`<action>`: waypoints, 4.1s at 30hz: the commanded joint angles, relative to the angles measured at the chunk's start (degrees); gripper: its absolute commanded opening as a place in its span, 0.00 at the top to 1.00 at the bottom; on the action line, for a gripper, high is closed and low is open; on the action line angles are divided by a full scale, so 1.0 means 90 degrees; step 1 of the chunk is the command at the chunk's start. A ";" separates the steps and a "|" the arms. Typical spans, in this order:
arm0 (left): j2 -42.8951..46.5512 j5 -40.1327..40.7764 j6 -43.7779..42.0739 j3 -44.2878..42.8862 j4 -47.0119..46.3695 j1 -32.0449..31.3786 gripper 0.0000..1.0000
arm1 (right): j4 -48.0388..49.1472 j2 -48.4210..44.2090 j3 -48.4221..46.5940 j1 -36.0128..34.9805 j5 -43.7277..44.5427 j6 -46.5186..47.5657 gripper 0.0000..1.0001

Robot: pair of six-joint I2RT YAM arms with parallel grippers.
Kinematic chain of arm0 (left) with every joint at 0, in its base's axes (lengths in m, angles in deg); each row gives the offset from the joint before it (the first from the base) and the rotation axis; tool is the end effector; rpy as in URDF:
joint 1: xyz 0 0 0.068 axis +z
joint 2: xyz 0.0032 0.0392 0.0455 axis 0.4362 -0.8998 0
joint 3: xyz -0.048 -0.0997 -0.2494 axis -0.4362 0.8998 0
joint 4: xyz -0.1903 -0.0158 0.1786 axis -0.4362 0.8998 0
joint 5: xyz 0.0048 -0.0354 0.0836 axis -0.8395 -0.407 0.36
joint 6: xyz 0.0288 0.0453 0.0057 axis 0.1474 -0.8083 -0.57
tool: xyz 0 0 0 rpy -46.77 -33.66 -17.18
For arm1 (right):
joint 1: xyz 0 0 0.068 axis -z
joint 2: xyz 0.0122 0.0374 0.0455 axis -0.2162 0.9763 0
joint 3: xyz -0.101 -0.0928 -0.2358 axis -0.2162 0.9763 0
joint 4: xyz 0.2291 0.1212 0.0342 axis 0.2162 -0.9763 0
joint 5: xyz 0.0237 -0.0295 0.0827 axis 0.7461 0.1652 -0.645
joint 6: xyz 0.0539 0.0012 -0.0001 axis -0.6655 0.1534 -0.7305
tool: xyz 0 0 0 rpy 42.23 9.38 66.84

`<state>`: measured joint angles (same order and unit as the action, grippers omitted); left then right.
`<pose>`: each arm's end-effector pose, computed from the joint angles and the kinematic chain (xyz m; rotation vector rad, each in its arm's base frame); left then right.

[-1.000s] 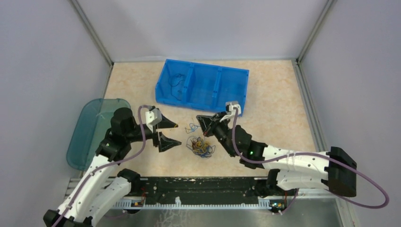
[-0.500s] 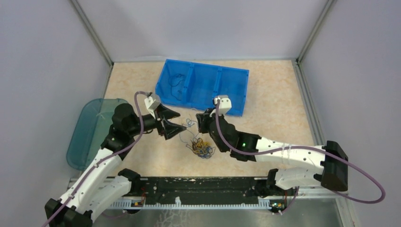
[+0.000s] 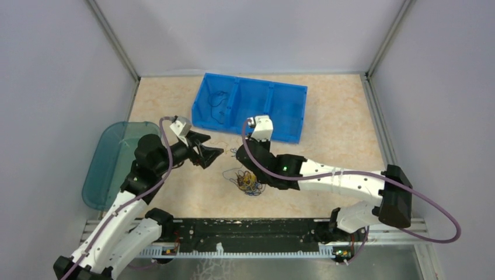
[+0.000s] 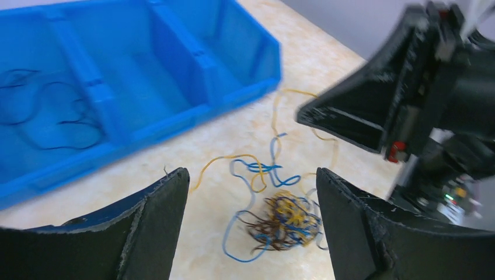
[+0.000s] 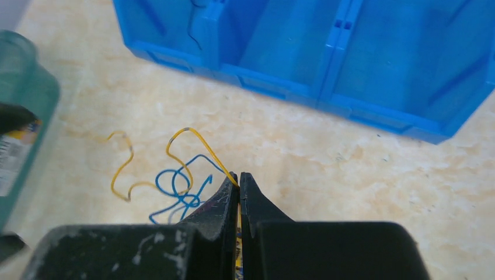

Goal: Untangle the cables
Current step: Untie the cable.

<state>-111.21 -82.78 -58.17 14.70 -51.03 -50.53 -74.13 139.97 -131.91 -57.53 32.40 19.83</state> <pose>0.1488 -0.0883 0.3131 0.6239 1.6262 -0.8962 0.1258 0.2666 0.3173 -0.0742 1.9376 0.3186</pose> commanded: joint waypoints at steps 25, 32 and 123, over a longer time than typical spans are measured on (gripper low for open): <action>-0.1115 -0.0508 -0.0048 0.0727 -0.1618 -0.1041 0.18 | 0.0755 -0.1220 0.0372 0.0990 -0.2276 -0.1521 1.00; -0.1208 -0.0213 0.0093 0.0444 -0.2402 -0.1039 0.15 | 0.1983 -0.1800 0.0899 0.1076 -0.3388 -0.1671 1.00; 0.0286 -0.2470 0.0192 0.0099 -0.2406 -0.1137 0.46 | 0.6598 -0.2374 0.2228 0.1608 -0.7010 -0.2718 1.00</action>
<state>-108.65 -102.64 -55.11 16.10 -72.67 -60.30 -17.71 119.69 -108.78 -43.56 -29.42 -5.10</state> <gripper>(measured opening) 0.571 0.009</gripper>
